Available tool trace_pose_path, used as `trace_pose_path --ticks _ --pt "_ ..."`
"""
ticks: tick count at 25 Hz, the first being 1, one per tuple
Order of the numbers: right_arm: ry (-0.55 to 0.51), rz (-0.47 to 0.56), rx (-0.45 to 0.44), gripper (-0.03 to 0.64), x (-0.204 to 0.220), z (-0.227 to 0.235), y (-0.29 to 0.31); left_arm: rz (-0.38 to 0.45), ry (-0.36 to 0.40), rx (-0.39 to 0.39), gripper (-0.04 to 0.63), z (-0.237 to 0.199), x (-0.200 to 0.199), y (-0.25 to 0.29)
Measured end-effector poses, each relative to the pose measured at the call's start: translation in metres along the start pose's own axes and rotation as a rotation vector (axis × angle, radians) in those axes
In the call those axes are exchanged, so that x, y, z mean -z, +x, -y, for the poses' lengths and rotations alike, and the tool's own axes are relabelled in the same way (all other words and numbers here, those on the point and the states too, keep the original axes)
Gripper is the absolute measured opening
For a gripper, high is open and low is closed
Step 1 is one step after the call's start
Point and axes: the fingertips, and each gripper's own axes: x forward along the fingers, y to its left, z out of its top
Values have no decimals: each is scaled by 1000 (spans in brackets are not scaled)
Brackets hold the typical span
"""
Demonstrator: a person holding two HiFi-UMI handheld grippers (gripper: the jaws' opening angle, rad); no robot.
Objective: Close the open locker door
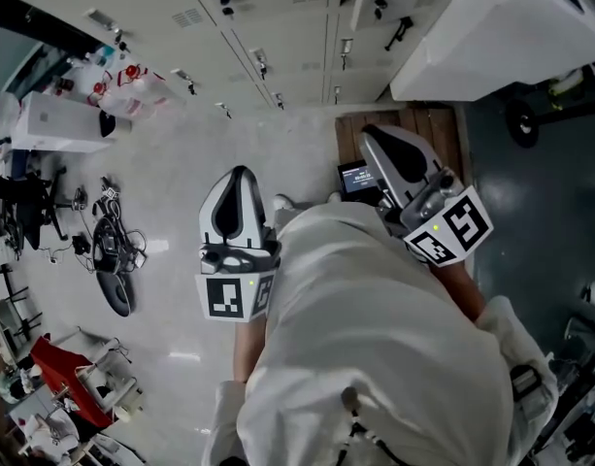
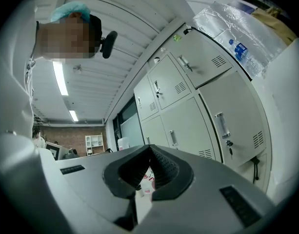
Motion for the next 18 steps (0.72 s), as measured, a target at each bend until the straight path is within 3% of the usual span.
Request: trace_pose_path --ticks 18 --pt "-31 -71 -52 26 18 5 7 -1 -12 9 8 16 8 14"
